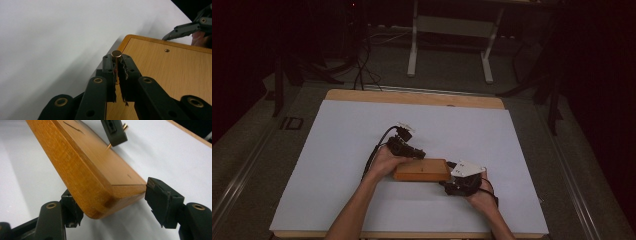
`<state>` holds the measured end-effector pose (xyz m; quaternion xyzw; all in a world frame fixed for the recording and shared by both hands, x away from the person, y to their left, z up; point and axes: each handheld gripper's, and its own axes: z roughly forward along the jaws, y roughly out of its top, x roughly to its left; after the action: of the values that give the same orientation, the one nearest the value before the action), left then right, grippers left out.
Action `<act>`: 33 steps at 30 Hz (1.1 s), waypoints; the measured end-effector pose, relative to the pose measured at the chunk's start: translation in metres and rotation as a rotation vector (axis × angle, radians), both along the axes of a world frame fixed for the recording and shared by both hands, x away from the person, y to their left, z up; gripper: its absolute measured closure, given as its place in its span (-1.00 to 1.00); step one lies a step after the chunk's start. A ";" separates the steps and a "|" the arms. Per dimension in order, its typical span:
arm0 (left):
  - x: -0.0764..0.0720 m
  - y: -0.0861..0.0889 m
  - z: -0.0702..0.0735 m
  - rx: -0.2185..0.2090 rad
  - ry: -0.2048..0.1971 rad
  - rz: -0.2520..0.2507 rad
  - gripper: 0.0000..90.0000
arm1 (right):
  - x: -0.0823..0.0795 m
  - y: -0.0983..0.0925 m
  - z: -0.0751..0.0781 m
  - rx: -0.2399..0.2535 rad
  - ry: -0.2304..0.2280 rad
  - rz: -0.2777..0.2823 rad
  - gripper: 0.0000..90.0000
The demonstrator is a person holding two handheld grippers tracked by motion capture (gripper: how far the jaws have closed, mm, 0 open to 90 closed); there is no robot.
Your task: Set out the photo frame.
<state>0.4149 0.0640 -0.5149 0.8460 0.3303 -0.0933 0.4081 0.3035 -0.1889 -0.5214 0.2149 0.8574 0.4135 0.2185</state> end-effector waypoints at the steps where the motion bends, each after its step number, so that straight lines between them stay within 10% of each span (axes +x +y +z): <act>1: -0.001 0.000 0.000 0.006 0.005 -0.008 0.84 | -0.001 0.001 0.001 0.005 -0.004 0.003 -0.23; 5: -0.004 -0.004 -0.002 -0.012 0.006 -0.060 0.79 | -0.006 0.006 0.006 0.024 -0.018 0.043 0.04; 33: -0.012 0.005 0.001 -0.050 -0.037 0.019 0.59 | -0.003 0.004 0.004 0.027 -0.011 0.039 0.02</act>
<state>0.4034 0.0691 -0.5143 0.8340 0.3282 -0.0820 0.4359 0.3010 -0.1848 -0.5173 0.1989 0.8544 0.4305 0.2124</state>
